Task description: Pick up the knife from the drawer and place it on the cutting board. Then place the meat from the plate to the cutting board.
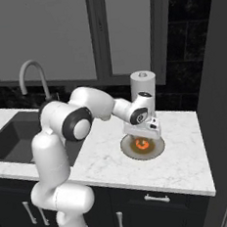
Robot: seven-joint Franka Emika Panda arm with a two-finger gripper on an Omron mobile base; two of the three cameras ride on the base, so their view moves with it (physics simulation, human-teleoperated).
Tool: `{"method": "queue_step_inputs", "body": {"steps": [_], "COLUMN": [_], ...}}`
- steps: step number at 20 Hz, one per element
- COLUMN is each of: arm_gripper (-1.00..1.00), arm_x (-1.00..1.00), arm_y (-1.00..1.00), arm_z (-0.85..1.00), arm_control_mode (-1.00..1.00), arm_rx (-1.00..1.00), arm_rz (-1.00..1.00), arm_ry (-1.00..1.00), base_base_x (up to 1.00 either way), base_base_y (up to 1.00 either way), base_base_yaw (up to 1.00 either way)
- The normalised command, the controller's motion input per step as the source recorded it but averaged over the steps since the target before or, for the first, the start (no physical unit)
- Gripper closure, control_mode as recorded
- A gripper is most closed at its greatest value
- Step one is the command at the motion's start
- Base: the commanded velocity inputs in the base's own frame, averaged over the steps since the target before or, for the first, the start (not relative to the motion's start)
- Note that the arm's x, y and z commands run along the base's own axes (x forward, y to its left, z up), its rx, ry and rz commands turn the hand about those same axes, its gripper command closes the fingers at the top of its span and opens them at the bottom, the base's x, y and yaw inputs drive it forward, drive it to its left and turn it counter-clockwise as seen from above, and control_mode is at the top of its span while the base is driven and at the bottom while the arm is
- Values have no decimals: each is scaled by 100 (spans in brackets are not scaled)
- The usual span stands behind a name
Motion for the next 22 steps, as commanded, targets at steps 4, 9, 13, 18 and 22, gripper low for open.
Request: {"method": "queue_step_inputs", "body": {"steps": [4, 9, 13, 18, 22], "arm_gripper": [-100, -100, -100, -100, -100], "arm_x": [0, 0, 0, 0, 0], "arm_y": [-14, 0, -9, -3, 0], "arm_z": [0, -4, -11, -24, -21], "arm_control_mode": [-100, -100, -100, -100, -100], "arm_rx": [8, 5, 8, 5, 1], "arm_rz": [-18, -17, -10, -8, -5], "arm_ry": [9, 13, 11, 11, 11], "base_base_x": [0, 0, 0, 0, 0], "base_base_y": [0, 0, 0, 0, 0], "base_base_yaw": [0, 0, 0, 0, 0]}}
